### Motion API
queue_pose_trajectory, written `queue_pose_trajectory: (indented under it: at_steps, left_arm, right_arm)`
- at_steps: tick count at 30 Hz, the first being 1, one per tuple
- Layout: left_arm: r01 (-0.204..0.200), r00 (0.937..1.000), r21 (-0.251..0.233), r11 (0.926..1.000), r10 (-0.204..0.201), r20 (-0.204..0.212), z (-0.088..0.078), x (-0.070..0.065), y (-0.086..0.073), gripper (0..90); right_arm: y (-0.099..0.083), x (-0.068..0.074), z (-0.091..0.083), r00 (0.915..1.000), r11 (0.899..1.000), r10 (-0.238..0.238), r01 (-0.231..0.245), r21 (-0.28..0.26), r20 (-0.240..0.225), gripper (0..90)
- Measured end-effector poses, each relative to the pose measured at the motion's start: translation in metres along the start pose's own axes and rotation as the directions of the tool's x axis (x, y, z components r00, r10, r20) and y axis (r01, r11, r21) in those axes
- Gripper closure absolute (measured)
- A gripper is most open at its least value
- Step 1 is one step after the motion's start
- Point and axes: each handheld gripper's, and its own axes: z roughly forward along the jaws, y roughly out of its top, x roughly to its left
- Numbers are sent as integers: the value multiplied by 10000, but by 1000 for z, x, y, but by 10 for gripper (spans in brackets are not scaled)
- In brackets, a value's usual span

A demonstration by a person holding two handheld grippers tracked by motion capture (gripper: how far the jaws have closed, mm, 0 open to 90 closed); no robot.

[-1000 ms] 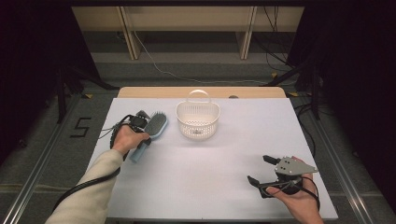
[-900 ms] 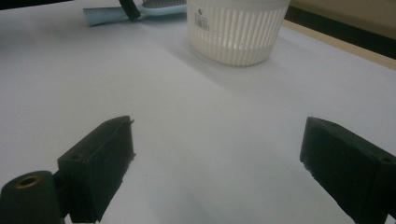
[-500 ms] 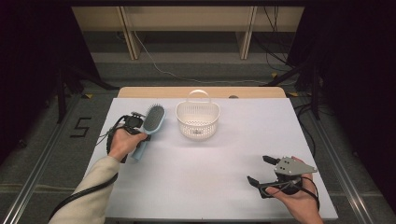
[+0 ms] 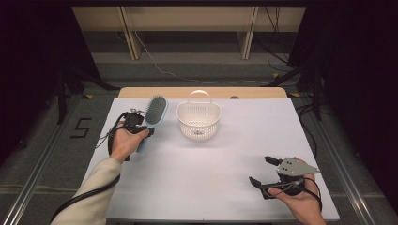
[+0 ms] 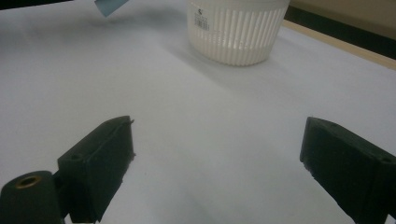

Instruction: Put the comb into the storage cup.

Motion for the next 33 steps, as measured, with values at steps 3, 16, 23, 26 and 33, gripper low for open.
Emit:
queue_pose_trajectory:
  at_steps: [3, 16, 23, 26, 33]
  left_arm:
    - [12, 10000, -399, 9992, -13, -15, -3, 0, 1, 696]
    - [167, 9998, -1566, 9875, -176, -43, -8, 0, 3, 696]
    - [-79, 9999, -1997, 9798, 51, -144, -9, -1, 4, 696]
    - [-80, 9998, -2249, 9744, 43, -172, -10, -1, 4, 696]
    - [-121, 9998, -2639, 9645, 73, -193, -15, -2, 6, 696]
  right_arm:
    - [0, 0, 0, 10000, 10000, 0, 0, -11, -17, 103]
    - [0, 0, 0, 10000, 10000, 3, -3, -7, -21, 103]
    - [0, -1, 0, 10000, 10000, 5, -6, -6, -19, 103]
    - [0, -1, 0, 10000, 10000, -1, 1, -14, -14, 103]
    - [0, -1, 0, 10000, 10000, -8, 8, -7, -8, 103]
